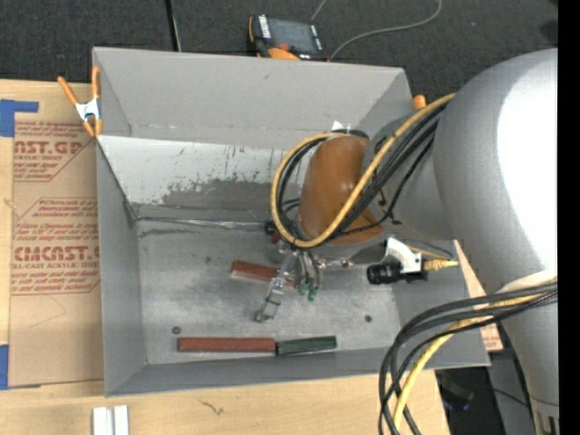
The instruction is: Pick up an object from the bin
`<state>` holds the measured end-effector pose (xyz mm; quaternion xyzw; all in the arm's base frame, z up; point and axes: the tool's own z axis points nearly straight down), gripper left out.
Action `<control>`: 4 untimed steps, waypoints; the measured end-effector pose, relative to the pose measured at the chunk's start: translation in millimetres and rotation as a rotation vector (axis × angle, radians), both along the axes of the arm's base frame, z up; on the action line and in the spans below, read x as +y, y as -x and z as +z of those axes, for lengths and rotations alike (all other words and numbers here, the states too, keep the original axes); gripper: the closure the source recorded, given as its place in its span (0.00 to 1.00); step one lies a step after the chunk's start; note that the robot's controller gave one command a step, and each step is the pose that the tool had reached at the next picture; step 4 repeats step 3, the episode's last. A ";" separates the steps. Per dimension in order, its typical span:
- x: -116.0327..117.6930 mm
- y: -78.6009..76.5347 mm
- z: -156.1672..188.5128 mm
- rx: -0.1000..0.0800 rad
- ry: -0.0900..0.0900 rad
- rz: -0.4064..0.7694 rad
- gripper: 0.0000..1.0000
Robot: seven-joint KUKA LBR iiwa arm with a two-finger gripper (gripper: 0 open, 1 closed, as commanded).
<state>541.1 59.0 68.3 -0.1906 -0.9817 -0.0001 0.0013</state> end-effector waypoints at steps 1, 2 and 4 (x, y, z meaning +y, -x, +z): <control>0.3 0.1 -0.4 -0.002 0.000 0.000 0.00; 0.6 -0.6 1.0 -0.003 -0.001 0.000 1.00; 1.0 -2.1 130.6 -0.011 -0.001 0.001 1.00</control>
Offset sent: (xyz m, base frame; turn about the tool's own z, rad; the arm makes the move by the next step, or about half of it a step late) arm 0.0000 0.0000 0.0000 0.0000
